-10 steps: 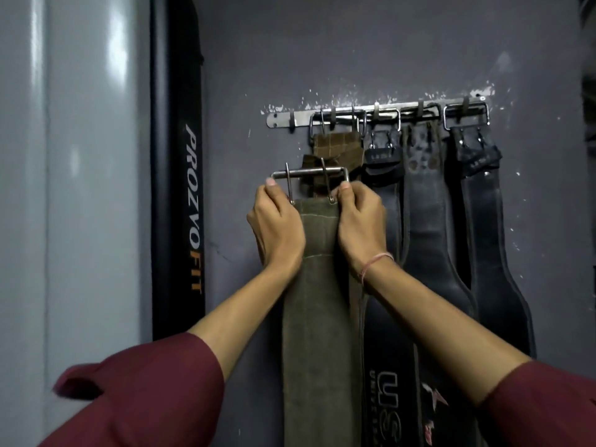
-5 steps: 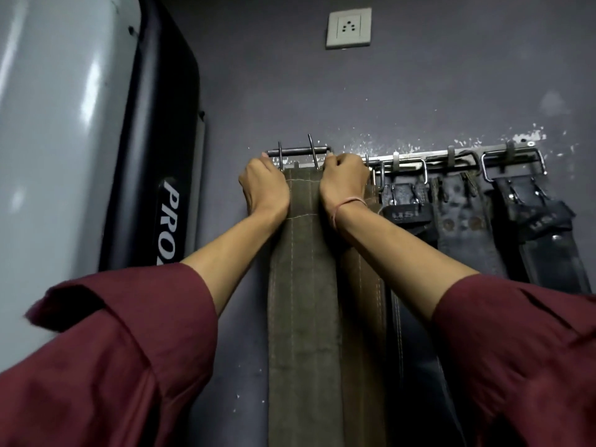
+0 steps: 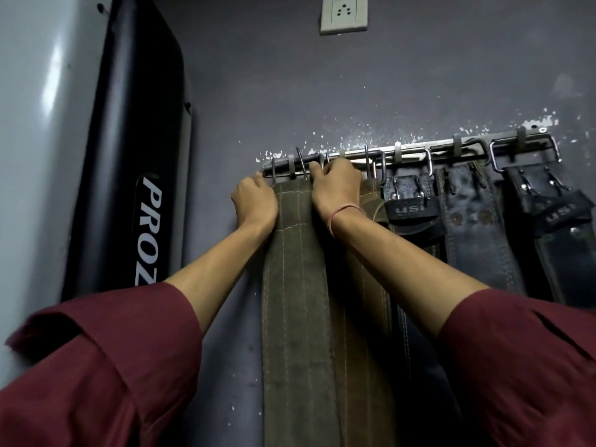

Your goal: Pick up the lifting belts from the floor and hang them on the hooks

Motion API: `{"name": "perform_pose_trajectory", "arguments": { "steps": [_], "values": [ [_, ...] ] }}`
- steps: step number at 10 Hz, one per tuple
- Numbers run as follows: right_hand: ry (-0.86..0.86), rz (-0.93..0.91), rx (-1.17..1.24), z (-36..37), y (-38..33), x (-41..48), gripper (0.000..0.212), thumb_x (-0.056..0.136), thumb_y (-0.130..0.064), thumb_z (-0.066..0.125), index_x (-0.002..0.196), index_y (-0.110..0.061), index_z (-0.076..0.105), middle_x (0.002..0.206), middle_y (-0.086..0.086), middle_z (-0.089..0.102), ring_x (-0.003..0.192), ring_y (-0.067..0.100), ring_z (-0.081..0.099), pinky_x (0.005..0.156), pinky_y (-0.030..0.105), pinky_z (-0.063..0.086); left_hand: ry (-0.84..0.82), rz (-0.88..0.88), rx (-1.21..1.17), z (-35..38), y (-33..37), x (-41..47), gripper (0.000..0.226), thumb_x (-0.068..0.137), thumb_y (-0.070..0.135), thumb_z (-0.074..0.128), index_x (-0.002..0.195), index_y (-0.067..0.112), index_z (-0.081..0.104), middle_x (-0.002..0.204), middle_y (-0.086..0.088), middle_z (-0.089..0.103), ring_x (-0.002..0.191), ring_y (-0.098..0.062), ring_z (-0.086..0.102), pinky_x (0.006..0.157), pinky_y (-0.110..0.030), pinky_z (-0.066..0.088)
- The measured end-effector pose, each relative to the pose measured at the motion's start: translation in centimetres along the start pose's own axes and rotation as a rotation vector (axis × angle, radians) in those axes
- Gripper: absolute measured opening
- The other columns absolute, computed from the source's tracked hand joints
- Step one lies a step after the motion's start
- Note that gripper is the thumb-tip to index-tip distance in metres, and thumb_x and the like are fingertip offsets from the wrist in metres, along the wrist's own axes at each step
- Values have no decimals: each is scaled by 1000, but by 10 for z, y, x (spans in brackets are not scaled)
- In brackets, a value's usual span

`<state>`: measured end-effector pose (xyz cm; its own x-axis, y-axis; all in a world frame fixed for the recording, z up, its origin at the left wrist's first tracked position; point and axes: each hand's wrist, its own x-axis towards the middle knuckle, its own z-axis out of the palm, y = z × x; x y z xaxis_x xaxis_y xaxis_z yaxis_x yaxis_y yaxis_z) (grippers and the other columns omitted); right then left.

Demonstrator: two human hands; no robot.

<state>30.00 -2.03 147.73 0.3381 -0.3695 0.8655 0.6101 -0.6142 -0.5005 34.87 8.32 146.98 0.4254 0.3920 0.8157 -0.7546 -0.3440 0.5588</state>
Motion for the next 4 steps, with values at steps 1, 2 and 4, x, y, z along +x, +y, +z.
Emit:
{"name": "perform_pose_trajectory", "arguments": {
  "steps": [1,2,4],
  "values": [
    [58,-6,72,2,0,-17,32,98,-27,56,75,-6,55,78,10,58,59,13,44,53,19,29,3,35,-15,-8,-7,-13,48,106,21,30,69,6,57,75,-8,61,83,-30,55,65,-29,29],
    [157,-55,54,0,4,-39,24,98,-23,57,99,1,63,96,15,69,79,21,57,63,17,26,-44,25,-10,-21,-24,-38,49,106,27,29,60,14,39,61,1,46,63,-17,44,64,-29,25],
    [228,-174,94,-30,12,-95,16,96,-10,55,102,-1,67,93,5,71,82,14,62,69,13,41,-105,78,9,-47,-58,-97,30,103,33,38,107,8,54,111,-10,58,106,-26,55,83,-34,41]
  ]
}}
